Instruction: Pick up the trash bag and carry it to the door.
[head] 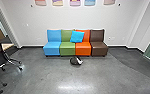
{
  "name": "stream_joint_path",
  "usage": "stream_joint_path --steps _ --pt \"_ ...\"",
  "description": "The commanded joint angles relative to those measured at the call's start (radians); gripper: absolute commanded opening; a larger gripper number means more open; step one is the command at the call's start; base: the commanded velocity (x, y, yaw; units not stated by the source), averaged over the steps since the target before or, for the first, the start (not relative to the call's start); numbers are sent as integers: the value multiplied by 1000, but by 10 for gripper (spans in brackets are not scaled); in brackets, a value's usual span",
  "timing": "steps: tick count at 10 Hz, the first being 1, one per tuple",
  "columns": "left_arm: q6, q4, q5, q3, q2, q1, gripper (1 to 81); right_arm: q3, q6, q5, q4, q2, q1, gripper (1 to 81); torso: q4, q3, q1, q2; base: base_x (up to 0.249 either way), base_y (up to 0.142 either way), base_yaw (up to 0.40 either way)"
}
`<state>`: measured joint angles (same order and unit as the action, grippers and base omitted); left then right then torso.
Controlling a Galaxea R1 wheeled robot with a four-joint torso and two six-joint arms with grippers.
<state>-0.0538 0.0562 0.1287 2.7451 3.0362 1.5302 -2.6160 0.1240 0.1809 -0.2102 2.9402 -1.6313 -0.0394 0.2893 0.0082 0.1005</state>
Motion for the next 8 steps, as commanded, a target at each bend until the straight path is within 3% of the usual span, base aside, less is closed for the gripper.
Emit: stream_joint_path --steps 1,8 --pt "-1 7 -63 1 -2 -17 811 5 0 -58 -9 -1 17 811 0 0 0 0 135 0 0" --pt "-1 8 -63 1 -3 -17 811 7 2 -58 -3 1 15 811 0 0 0 0 135 0 0"
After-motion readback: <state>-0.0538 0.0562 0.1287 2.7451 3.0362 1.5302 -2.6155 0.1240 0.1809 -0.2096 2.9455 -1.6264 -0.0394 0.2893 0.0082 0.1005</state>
